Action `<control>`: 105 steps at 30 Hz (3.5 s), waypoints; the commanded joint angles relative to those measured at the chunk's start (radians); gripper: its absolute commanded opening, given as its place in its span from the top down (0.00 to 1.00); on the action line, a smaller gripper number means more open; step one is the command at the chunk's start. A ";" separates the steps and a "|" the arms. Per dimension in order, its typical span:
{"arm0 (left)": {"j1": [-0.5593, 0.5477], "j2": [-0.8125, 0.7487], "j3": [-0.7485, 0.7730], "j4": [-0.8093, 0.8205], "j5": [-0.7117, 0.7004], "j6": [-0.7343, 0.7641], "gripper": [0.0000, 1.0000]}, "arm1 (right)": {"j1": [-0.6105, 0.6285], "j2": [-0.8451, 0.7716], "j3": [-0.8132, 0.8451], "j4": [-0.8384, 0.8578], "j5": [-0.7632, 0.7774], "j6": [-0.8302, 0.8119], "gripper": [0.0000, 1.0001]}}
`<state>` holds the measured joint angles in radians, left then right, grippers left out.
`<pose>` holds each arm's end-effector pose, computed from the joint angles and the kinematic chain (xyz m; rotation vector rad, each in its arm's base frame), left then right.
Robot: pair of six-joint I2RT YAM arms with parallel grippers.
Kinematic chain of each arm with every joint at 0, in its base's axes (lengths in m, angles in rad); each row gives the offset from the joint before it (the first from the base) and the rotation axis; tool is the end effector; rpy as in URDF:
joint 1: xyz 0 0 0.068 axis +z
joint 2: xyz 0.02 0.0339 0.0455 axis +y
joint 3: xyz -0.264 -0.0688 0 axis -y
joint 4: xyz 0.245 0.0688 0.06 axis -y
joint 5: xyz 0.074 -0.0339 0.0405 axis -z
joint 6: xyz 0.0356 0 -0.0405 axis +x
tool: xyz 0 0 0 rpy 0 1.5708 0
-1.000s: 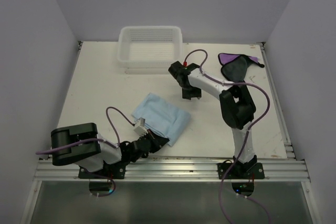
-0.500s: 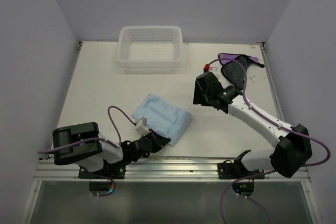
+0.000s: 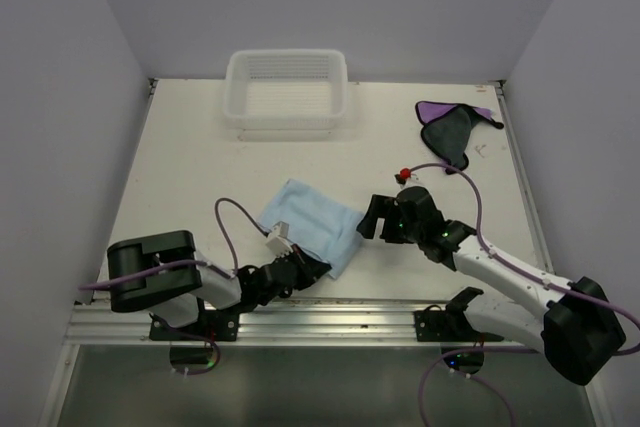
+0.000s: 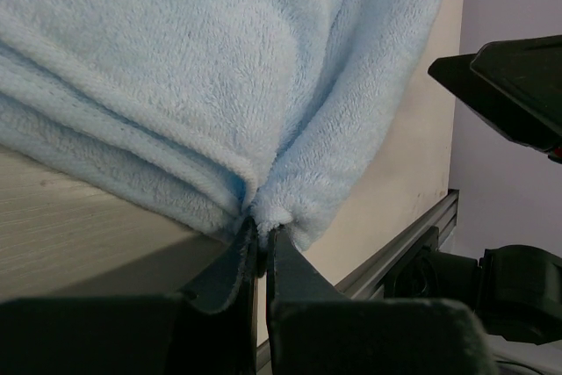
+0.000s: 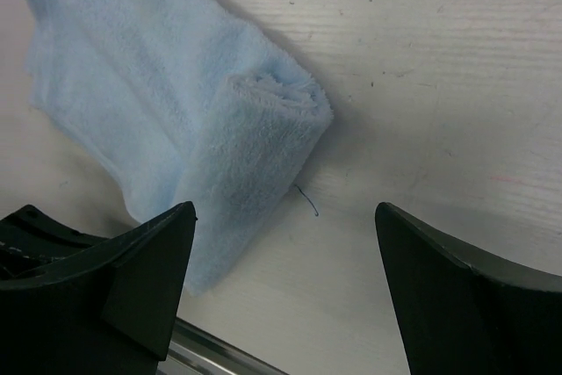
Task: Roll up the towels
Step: Roll the towel
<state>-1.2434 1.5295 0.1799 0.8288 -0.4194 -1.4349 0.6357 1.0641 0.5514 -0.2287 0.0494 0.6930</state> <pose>0.0825 -0.1978 0.0984 -0.4935 2.2234 -1.1638 0.1745 0.1266 0.2024 0.0945 2.3901 0.6027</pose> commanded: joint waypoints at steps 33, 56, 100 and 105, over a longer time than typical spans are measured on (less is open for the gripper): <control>0.002 0.083 0.040 -0.192 0.053 0.047 1.00 | -0.001 0.054 -0.453 0.802 -0.141 0.347 0.14; 0.002 0.095 0.023 -0.177 0.067 0.018 1.00 | -0.001 0.370 -0.395 1.033 -0.137 0.370 0.40; 0.013 0.120 0.039 -0.146 0.110 0.053 0.98 | 0.025 0.310 -0.151 0.551 -0.011 0.284 0.70; 0.015 0.118 0.038 -0.146 0.111 0.056 0.92 | 0.024 0.315 -0.131 0.508 0.000 0.281 0.73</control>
<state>-1.2293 1.6066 0.2386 0.8513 -0.3637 -1.4326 0.6632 1.3689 0.3828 0.3122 -0.0216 0.9939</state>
